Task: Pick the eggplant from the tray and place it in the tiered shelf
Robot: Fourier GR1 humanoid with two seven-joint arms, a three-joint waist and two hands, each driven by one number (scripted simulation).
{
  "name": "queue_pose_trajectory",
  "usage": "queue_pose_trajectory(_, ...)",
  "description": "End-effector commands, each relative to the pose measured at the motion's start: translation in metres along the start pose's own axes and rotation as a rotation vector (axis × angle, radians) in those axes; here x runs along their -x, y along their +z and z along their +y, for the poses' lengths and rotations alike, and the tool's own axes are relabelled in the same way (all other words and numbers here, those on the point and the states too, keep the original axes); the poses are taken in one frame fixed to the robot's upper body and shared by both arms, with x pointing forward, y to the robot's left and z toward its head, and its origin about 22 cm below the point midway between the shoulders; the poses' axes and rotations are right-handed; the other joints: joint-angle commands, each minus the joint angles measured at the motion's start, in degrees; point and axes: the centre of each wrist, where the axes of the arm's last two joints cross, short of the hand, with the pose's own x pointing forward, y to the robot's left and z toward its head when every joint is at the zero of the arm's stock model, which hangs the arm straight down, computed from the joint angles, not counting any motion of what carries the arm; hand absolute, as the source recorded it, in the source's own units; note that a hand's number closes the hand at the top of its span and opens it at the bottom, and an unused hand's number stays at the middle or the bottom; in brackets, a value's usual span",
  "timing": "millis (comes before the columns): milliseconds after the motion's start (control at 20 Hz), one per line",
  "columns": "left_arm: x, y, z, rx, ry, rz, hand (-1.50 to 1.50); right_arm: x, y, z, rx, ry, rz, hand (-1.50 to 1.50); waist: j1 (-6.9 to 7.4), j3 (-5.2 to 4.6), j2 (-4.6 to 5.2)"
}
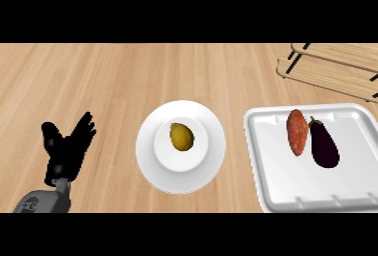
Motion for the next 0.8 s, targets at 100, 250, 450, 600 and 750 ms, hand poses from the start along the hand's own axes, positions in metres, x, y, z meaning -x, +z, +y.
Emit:
queue_pose_trajectory(100, -0.003, 0.01, 0.007, 0.055, 0.018, 0.069, 0.0, 0.025, 0.011, -0.038, -0.158, 0.013, -0.034, -1.5, 0.46, -0.06, -0.2)
queue_pose_trajectory(250, 0.01, 0.016, 0.015, 0.055, 0.016, 0.067, 0.0, -0.013, -0.004, -0.049, -0.293, 0.05, -0.027, -1.5, 0.7, -0.12, -0.24)
queue_pose_trajectory(450, 0.012, 0.006, 0.003, 0.049, 0.026, 0.059, 0.0, -0.066, -0.006, -0.042, -0.391, 0.092, -0.018, -1.5, 0.08, -0.21, -0.23)
queue_pose_trajectory(600, 0.021, 0.011, 0.002, 0.072, 0.034, 0.076, 0.0, -0.084, 0.005, -0.009, -0.446, 0.158, 0.024, -1.5, 0.02, -0.25, -0.3)
queue_pose_trajectory(750, 0.009, 0.002, 0.013, 0.053, 0.03, 0.066, 0.0, -0.119, 0.002, -0.001, -0.435, 0.221, 0.088, -1.5, 0.25, -0.24, -0.2)
